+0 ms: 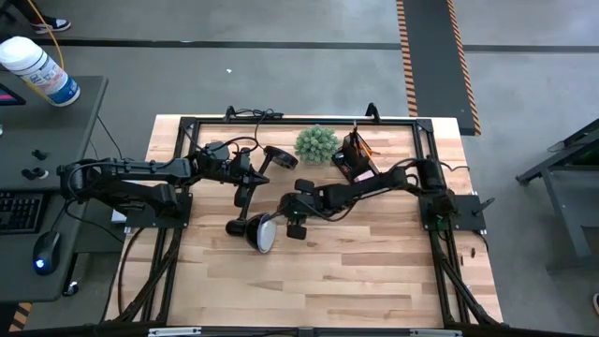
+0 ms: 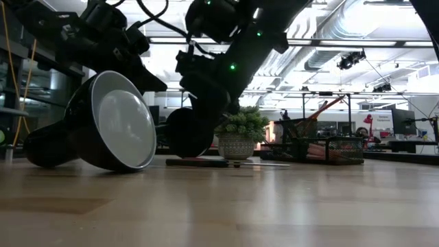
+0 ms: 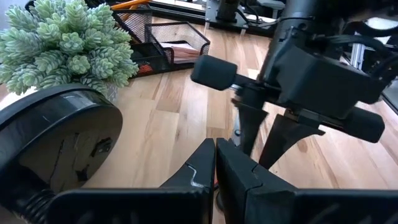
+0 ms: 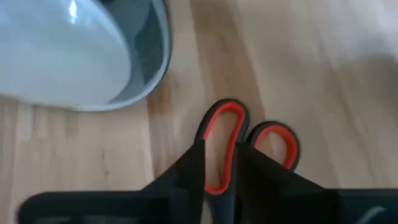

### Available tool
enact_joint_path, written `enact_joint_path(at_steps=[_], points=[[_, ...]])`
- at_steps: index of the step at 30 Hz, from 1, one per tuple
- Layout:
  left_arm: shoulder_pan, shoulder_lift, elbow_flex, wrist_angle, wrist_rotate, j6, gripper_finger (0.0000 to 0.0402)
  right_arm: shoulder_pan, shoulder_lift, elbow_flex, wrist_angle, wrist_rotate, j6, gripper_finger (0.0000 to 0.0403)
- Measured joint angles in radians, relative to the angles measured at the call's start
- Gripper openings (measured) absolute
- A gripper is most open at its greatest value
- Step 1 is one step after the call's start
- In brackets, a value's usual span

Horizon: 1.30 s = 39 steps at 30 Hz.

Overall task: Pick and place office supplies into organizer
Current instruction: Put the scissors into the top left section of the desk organizer

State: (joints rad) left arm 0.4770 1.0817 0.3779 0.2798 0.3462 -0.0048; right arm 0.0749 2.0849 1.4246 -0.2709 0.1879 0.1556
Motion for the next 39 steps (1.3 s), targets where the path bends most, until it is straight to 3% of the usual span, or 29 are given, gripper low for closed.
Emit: enact_joint_path(at_steps=[7,22,39], points=[[0.0,0.0,0.0,0.0,0.0,0.0,0.0003,-0.017,0.003,-0.001,0.01,0.019,0.006,0.0122],[0.0,0.0,0.0,0.0,0.002,0.0,0.0003,-0.016,0.076,0.002,0.05,0.037,0.069,0.0123],[0.0,0.0,0.0,0.001,0.002,0.0,0.0003,-0.049,0.084,0.003,0.023,-0.039,0.156,0.0123]])
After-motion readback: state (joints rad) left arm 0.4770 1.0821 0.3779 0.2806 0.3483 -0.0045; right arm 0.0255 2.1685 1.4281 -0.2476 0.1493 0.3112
